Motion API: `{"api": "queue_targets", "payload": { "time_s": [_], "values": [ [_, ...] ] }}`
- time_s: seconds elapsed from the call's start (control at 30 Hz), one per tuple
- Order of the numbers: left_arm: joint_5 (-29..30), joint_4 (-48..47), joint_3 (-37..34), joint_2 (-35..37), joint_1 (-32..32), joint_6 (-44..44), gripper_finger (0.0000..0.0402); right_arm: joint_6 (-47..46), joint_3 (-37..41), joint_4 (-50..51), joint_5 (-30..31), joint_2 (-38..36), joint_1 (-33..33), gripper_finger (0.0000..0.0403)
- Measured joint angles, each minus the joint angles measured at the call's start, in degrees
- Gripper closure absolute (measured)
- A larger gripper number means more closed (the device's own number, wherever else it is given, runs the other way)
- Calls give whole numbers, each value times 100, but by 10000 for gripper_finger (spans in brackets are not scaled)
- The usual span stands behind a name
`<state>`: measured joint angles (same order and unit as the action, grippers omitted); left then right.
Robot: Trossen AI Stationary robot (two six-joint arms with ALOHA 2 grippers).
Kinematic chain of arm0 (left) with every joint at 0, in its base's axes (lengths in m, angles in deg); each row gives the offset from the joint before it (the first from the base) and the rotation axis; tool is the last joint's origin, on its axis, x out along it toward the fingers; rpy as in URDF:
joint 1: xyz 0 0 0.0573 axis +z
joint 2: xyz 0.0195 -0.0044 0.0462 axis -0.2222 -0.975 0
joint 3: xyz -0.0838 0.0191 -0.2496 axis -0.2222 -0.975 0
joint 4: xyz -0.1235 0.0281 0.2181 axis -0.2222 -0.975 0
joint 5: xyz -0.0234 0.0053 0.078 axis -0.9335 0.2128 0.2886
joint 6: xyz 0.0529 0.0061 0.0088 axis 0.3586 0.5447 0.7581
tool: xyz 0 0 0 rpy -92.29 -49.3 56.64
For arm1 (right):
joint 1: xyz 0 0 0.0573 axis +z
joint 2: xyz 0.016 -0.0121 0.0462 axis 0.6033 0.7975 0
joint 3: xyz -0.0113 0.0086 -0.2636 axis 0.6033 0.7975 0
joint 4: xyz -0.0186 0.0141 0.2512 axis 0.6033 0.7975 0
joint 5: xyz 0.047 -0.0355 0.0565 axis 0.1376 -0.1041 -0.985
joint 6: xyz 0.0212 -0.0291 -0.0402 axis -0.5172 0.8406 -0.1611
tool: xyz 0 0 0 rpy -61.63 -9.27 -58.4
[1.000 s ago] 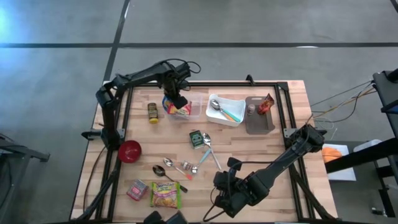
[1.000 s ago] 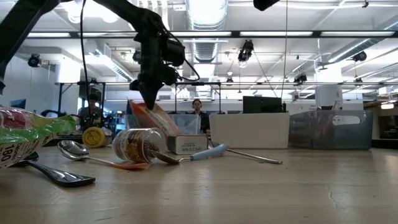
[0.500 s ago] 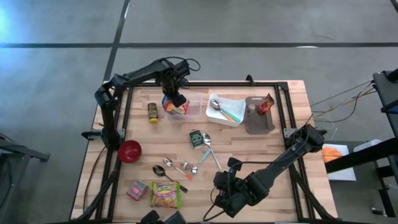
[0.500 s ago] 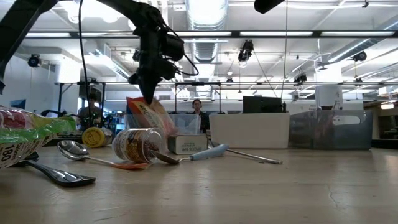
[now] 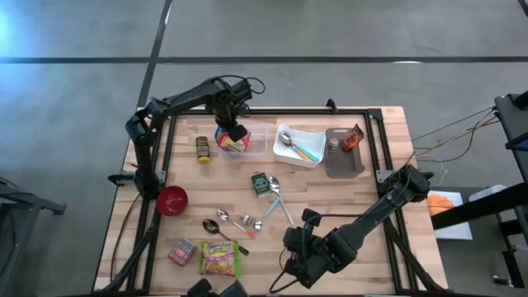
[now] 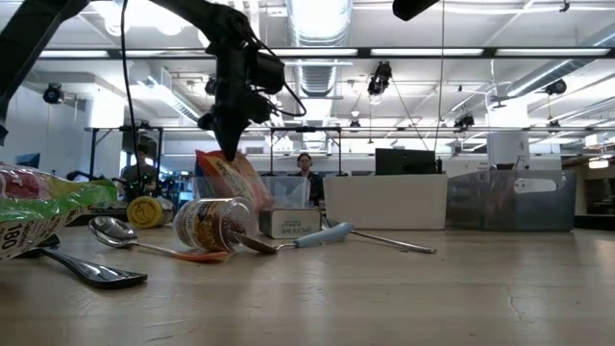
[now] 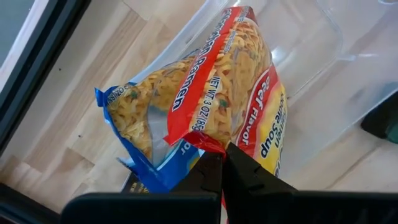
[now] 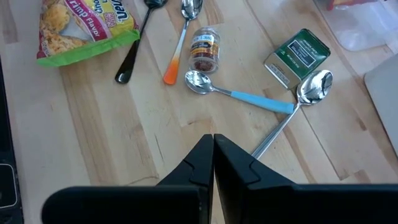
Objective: Pick & Place Food Item
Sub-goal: Put the red noodle pack into the transparent bin
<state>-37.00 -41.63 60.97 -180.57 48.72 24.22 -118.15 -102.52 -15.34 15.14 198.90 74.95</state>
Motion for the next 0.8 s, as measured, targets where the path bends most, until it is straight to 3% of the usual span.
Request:
{"api": "queue_targets", "payload": {
  "time_s": [0.33,0.8],
  "values": [
    [108,15,-11,0,-2,-60,392,0,0,-6,-4,0,0,394],
    [153,17,-11,0,-2,-61,270,0,0,-11,-5,0,0,394]
  ]
}}
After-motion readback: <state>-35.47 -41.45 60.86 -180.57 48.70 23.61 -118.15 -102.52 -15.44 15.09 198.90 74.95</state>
